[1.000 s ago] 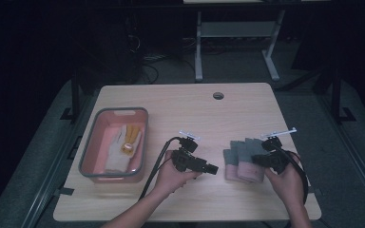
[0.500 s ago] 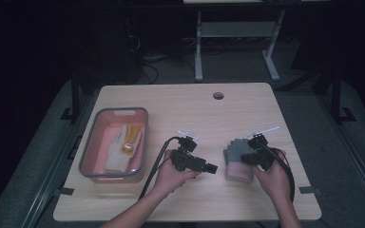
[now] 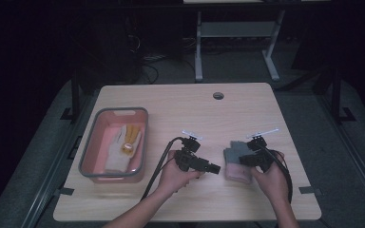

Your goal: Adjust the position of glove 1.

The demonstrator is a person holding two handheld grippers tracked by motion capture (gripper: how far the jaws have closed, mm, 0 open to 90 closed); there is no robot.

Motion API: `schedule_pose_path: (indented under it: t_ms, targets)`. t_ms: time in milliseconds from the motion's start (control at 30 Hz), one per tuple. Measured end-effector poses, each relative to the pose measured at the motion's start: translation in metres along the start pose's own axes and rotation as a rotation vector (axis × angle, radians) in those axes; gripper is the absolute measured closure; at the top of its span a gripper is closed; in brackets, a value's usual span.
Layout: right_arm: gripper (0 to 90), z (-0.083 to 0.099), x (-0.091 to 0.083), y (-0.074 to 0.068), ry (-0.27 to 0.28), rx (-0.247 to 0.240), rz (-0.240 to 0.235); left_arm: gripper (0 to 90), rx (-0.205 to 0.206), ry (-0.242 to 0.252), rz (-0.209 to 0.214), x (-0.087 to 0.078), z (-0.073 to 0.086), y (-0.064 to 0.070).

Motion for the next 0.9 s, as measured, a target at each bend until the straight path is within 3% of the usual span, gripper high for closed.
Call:
schedule_pose_path:
  t_ms: [167,200,500,900]
  targets:
    - [68.5,0.003,-0.011,0.005,0.060,0.009,0.008,33.3,-0.023,-0.003,0.000,0.010,-0.006,0.001]
    - [66.4,0.005,-0.015,0.008,0.078,0.033,0.002,33.3,-0.024,-0.005,-0.002,0.012,-0.006,0.001]
    - [58.7,0.019,-0.019,0.022,0.099,0.104,-0.011,33.4,-0.067,-0.011,0.000,0.035,-0.010,0.003]
    - [52.1,0.028,-0.011,0.028,0.140,0.202,-0.115,33.2,-0.093,-0.029,0.005,0.061,-0.005,0.004]
Point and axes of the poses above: each handheld gripper's, and its own axes: x roughly forward along the jaws, z roughly out of its underside, y roughly to its right, the point moved 8 cm from there along x, roughly forward along the jaws, and after that the axes turned 14 degrees about -x, right-handed, at the moved point
